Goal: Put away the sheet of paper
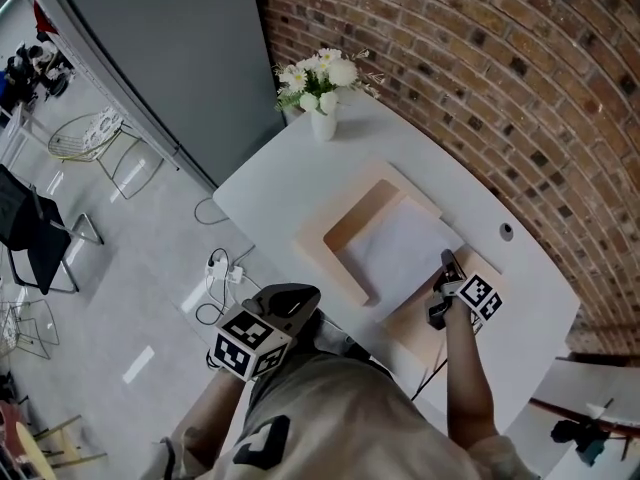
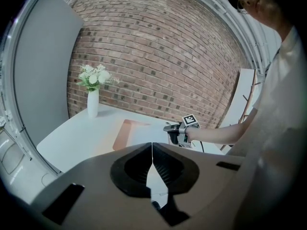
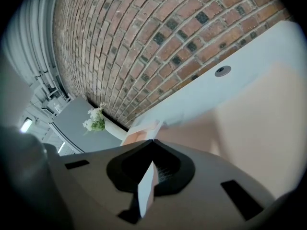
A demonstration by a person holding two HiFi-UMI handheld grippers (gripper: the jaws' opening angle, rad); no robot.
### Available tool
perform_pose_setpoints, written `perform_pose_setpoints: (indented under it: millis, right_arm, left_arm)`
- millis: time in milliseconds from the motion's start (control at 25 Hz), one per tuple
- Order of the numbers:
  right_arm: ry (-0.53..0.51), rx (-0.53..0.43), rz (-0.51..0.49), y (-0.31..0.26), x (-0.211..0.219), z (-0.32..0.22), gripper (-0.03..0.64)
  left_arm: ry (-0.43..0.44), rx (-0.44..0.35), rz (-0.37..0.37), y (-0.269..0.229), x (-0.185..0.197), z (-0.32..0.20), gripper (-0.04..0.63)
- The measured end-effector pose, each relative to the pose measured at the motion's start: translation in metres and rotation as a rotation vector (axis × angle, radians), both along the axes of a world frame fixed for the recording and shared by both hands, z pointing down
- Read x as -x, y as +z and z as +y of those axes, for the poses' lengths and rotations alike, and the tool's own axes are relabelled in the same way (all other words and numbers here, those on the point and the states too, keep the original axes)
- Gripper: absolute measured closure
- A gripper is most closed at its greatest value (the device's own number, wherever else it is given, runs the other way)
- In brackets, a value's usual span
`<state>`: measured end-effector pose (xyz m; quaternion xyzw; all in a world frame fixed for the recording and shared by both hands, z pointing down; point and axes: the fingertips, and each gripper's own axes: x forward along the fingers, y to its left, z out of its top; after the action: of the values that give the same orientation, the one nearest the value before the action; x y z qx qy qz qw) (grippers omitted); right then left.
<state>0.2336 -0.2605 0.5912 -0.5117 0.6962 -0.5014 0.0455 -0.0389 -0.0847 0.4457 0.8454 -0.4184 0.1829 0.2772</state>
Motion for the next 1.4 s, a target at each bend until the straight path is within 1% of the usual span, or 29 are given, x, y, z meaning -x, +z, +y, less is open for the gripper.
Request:
perform_pose_setpoints:
  millis: [400,920,1400]
  right_arm:
    - [0.005,0.015,0.007,0.001,0.005,-0.004,0.594]
    - [0.009,0.01,0.028,-0.006,0.01,-0.005,0.594]
    - [0.025,0.013,0.033,-0.007,0.018,-0.003,0.594]
  left_arm:
    - [-0.028,-0.003,0.007,0.0,0.017,-0.011,0.577]
    - [-0.041,-0.008,0.017,0.003,0.037,-0.018,0.577]
    - [-0.021,-0.005,0.039,0.01,0.047,-0.019,0.577]
